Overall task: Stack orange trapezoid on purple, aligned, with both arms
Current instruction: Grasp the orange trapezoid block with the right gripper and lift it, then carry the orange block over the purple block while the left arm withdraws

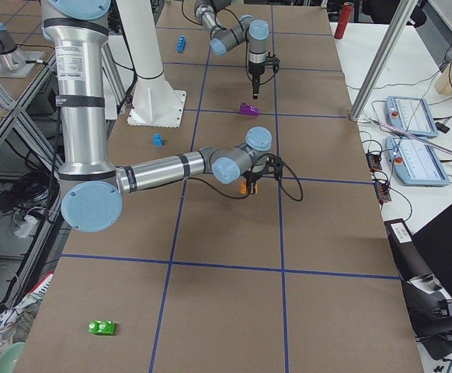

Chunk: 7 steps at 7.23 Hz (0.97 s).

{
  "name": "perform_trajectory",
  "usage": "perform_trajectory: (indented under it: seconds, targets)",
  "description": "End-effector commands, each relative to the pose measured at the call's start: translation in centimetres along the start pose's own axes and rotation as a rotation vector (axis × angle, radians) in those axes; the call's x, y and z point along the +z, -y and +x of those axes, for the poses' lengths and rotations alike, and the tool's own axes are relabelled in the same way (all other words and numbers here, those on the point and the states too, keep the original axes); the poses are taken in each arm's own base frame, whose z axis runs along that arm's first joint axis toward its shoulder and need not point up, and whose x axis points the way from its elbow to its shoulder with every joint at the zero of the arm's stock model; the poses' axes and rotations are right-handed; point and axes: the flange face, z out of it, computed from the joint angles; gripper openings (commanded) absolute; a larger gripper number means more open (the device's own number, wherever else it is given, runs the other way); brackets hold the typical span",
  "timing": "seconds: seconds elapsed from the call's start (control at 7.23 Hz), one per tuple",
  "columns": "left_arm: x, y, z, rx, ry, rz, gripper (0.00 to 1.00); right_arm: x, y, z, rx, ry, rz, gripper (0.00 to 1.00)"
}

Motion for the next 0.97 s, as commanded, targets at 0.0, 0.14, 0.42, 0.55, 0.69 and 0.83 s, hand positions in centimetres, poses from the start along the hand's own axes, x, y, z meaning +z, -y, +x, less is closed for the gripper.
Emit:
perform_trajectory:
  seconds: [0.0, 0.14, 0.42, 0.55, 0.69, 0.83]
  targets:
    - [-1.9, 1.7, -6.6, 0.007, -0.001, 0.013, 1.0, -2.0, 1.8, -11.9, 0.023, 0.044, 0.011, 0.0]
    - [-1.9, 1.9, -10.7, 0.045, 0.013, 0.01, 1.0, -0.9, 0.9, -19.4, 0.049, 0.07, 0.018, 0.0]
    - [-2.6, 3.4, -19.5, 0.11, 0.048, 0.002, 1.0, 1.0, -1.5, -33.2, 0.06, 0.069, 0.027, 0.0]
    - [-2.7, 3.8, -22.4, 0.124, 0.06, -0.005, 1.0, 0.9, -2.1, -39.0, 0.042, 0.039, 0.014, 0.0]
    - [-2.7, 3.2, -23.9, 0.128, 0.068, -0.008, 1.0, 1.5, -2.6, -43.4, 0.024, 0.016, 0.003, 0.0]
    - [-2.9, 2.9, -24.6, 0.125, 0.069, -0.006, 1.0, 2.5, -2.9, -45.4, 0.023, 0.001, 0.004, 0.0]
